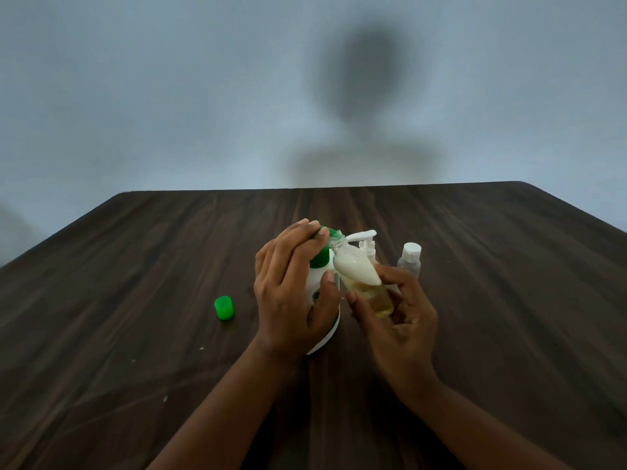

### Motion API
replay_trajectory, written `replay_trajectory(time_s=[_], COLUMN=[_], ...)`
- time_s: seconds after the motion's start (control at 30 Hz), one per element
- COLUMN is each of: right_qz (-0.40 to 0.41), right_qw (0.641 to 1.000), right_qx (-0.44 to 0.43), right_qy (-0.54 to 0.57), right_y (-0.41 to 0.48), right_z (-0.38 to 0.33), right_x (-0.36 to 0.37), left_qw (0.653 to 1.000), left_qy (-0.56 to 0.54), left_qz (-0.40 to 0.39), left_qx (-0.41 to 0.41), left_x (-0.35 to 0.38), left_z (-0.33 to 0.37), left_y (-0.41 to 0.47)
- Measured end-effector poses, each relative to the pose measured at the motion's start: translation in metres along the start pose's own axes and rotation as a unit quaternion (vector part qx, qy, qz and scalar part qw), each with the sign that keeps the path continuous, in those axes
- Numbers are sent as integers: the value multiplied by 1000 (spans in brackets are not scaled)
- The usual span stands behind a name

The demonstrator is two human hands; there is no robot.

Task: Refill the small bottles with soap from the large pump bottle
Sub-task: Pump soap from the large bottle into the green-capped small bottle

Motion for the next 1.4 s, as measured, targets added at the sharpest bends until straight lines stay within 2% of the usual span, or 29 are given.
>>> replay_trajectory(time_s=[0.33, 0.57, 0.9, 1.4], right_qz=[4, -2, 4, 4], right_qw=[999, 1000, 999, 999], right_qx=[-45, -3, -34, -36], right_qy=[-2, 8, -10, -22], right_y=[7, 1, 6, 6], right_z=[-9, 4, -9, -7], right_x=[1, -1, 1, 0], left_qw=[1000, 1000, 1000, 1000], left_qy=[0, 1, -3, -4], left_qz=[-3, 7, 10, 10], left_qx=[-4, -12, -14, -8], left_x=[-1, 0, -1, -2], left_z=[5, 3, 5, 4], left_y=[9, 4, 9, 9])
Point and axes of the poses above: each hand's wrist, its own y-axis towards the middle knuckle, its own x-axis out of the palm, z = x × y, the point moved 7 cm from there along y, towards the middle knuckle, and after that the axes turned 7 degrees about x, right-handed, at the moved point
